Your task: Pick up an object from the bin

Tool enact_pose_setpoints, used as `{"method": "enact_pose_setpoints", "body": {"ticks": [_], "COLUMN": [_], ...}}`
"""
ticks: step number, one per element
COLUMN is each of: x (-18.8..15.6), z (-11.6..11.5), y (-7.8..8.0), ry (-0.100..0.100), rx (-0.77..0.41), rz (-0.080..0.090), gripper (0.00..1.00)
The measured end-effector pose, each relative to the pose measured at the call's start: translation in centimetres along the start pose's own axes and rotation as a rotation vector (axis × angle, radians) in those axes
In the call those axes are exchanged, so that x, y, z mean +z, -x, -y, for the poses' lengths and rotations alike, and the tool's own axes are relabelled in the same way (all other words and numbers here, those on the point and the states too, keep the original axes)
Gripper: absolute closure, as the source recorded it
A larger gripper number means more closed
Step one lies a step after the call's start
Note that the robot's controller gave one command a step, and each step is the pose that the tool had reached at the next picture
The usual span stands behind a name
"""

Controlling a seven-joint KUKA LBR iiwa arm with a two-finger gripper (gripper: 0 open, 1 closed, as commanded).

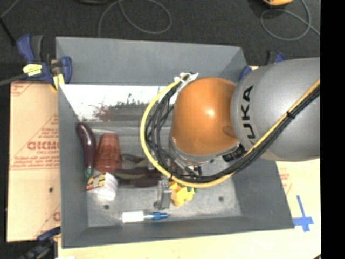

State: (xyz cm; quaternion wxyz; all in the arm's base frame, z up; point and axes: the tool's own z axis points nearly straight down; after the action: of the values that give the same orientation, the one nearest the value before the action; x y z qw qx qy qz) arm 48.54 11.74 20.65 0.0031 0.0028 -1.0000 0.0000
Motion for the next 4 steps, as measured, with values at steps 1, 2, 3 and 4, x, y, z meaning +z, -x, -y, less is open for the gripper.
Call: {"method": "enact_pose_setpoints", "body": {"ticks": [1, 2, 3, 4], "x": [-0.4, 1.7, 8.8, 11.0], "z": [0.1, -1.6, -1.0, 0.0], "y": [0.2, 3.0, 3.8, 5.3], "ry": [0.001, 0.0, 0.001, 0.002], "rx": [0.004, -0.098, -0.258, -0.135], "rz": [0.008, 0.015, 0.014, 0.008], "gripper": [0.0, 0.0, 0.0, 0.0]}}
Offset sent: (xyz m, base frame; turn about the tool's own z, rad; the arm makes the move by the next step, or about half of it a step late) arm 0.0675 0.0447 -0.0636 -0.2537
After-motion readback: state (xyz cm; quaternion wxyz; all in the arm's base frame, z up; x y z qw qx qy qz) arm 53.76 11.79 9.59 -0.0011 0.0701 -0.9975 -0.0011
